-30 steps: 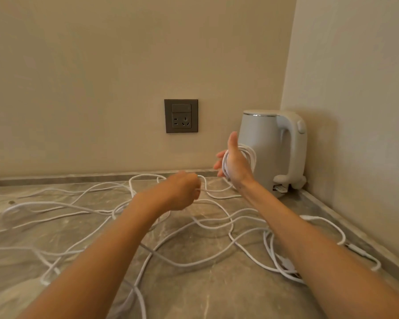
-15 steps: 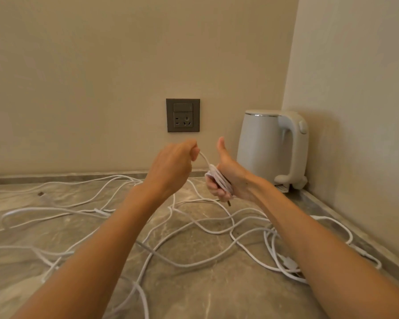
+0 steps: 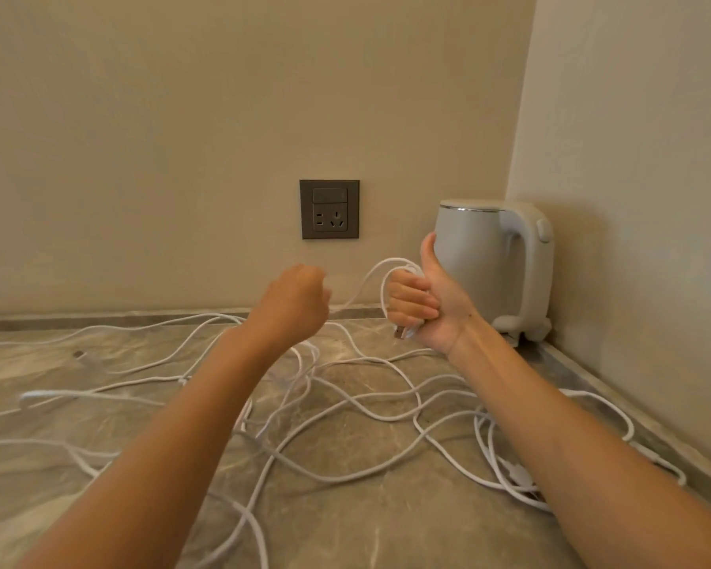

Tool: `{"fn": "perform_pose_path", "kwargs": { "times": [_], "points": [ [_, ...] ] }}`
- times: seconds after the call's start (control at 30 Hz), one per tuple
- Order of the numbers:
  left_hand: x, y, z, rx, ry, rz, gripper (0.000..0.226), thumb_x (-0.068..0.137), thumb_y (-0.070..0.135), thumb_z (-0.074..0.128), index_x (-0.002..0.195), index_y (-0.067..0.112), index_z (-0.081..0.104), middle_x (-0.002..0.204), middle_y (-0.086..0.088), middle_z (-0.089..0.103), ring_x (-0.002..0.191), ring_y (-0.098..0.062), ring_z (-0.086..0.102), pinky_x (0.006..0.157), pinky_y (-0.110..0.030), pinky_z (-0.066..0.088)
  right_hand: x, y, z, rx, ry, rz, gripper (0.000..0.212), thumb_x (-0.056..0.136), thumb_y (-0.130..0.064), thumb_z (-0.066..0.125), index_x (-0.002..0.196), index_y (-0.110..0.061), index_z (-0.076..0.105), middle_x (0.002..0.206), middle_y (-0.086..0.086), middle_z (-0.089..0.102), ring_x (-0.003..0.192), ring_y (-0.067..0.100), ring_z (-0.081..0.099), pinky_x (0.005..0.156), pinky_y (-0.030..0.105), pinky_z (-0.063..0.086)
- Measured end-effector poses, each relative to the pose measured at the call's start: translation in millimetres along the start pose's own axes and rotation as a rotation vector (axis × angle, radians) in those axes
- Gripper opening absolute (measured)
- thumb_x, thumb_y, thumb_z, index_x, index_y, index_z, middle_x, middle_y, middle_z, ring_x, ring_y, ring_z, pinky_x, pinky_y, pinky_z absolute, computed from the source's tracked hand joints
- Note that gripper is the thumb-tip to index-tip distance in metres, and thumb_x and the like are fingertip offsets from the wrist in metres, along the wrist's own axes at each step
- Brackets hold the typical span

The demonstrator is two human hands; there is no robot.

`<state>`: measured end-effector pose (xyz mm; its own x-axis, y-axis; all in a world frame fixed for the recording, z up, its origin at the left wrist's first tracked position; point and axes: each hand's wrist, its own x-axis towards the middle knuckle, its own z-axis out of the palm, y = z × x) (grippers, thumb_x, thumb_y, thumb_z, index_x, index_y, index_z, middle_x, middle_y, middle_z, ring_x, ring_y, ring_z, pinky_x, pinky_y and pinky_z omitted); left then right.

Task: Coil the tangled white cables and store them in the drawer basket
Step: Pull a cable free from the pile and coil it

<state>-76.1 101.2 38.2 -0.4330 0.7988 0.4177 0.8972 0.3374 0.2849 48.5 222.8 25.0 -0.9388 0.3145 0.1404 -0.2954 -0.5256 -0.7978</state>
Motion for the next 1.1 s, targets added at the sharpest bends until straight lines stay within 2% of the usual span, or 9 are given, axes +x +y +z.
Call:
{"fn": "perform_pose_path", "kwargs": {
  "times": [0.1,0.17,0.3,0.47,0.53,0.63,0.83,0.97,1.1],
  "points": [
    [-6,20,-10,-0.380,0.019,0.180,0.042,0.100,0.028,0.031,0.139,0.013,0.037,0.138,-0.004,0.045,0.125,-0.014,0.043,0.100,-0.023,0.029,0,5,12,0.006,-0.187,0.100,0.077,0.083,-0.072,0.023,0.037,-0.013,0.040,0.026,-0.004,0.035,0.021,0.004,0.035,0.028,0.015,0.028],
    [-14,30,-13,-0.544,-0.055,0.259,0.039,0.100,0.033,0.024,0.125,0.017,0.050,0.116,0.004,0.054,0.102,-0.002,0.051,0.086,-0.020,0.037,0,7,21,0.012,-0.238,0.142,0.075,0.083,-0.068,0.027,0.037,-0.012,0.042,0.026,-0.003,0.037,0.020,0.006,0.036,0.027,0.015,0.034],
    [-13,29,-9,-0.570,-0.090,0.279,0.047,0.100,0.034,0.022,0.097,0.014,0.065,0.094,0.001,0.064,0.081,-0.007,0.057,0.075,-0.017,0.042,3,13,24,0.121,-0.367,0.251,0.079,0.084,-0.067,0.029,0.040,-0.005,0.049,0.032,0.005,0.047,0.025,0.011,0.028,0.034,0.017,0.038],
    [-8,24,-3,-0.513,-0.030,0.253,0.039,0.099,0.032,0.028,0.072,0.019,0.052,0.074,-0.002,0.058,0.063,-0.011,0.052,0.058,-0.019,0.040,7,14,15,0.288,-0.449,0.347,0.064,0.086,-0.065,0.033,0.050,-0.013,0.039,0.042,0.015,0.055,0.033,0.016,0.034,0.041,0.024,0.037],
    [-7,21,2,-0.436,-0.010,0.210,0.035,0.100,0.028,0.030,0.076,0.013,0.051,0.070,-0.004,0.054,0.061,-0.018,0.051,0.056,-0.024,0.039,6,14,17,0.240,-0.375,0.332,0.064,0.084,-0.066,0.033,0.049,-0.013,0.041,0.036,0.010,0.051,0.028,0.015,0.037,0.039,0.022,0.036],
    [-7,17,4,-0.344,-0.016,0.204,0.032,0.100,0.022,0.033,0.071,0.016,0.045,0.062,-0.001,0.051,0.054,-0.019,0.052,0.051,-0.022,0.042,2,10,25,0.055,-0.028,0.253,0.060,0.084,-0.071,0.031,0.059,-0.017,0.037,0.028,-0.005,0.033,0.021,0.005,0.032,0.032,0.015,0.031],
    [-7,24,7,-0.353,-0.083,0.167,0.025,0.101,0.026,0.029,0.087,0.012,0.045,0.068,0.003,0.044,0.057,-0.010,0.039,0.053,-0.026,0.034,2,10,36,-0.295,0.517,-0.011,0.079,0.086,-0.073,0.023,0.036,-0.013,0.035,0.030,-0.003,0.026,0.023,0.008,0.022,0.032,0.012,0.027],
    [-9,25,9,-0.361,-0.126,0.173,0.023,0.101,0.023,0.032,0.093,0.006,0.045,0.071,-0.001,0.047,0.055,-0.010,0.039,0.053,-0.025,0.035,2,18,39,-0.489,0.613,-0.117,0.070,0.091,-0.066,0.024,0.050,-0.011,0.036,0.030,-0.004,0.029,0.024,0.008,0.022,0.037,0.017,0.025],
    [-8,24,8,-0.312,-0.085,0.163,0.019,0.100,0.013,0.033,0.095,0.001,0.047,0.084,-0.015,0.054,0.060,-0.017,0.043,0.054,-0.030,0.037,4,16,38,-0.468,0.613,-0.109,0.070,0.092,-0.064,0.025,0.052,-0.010,0.041,0.031,-0.004,0.033,0.025,0.007,0.025,0.038,0.019,0.027]
  ]
}}
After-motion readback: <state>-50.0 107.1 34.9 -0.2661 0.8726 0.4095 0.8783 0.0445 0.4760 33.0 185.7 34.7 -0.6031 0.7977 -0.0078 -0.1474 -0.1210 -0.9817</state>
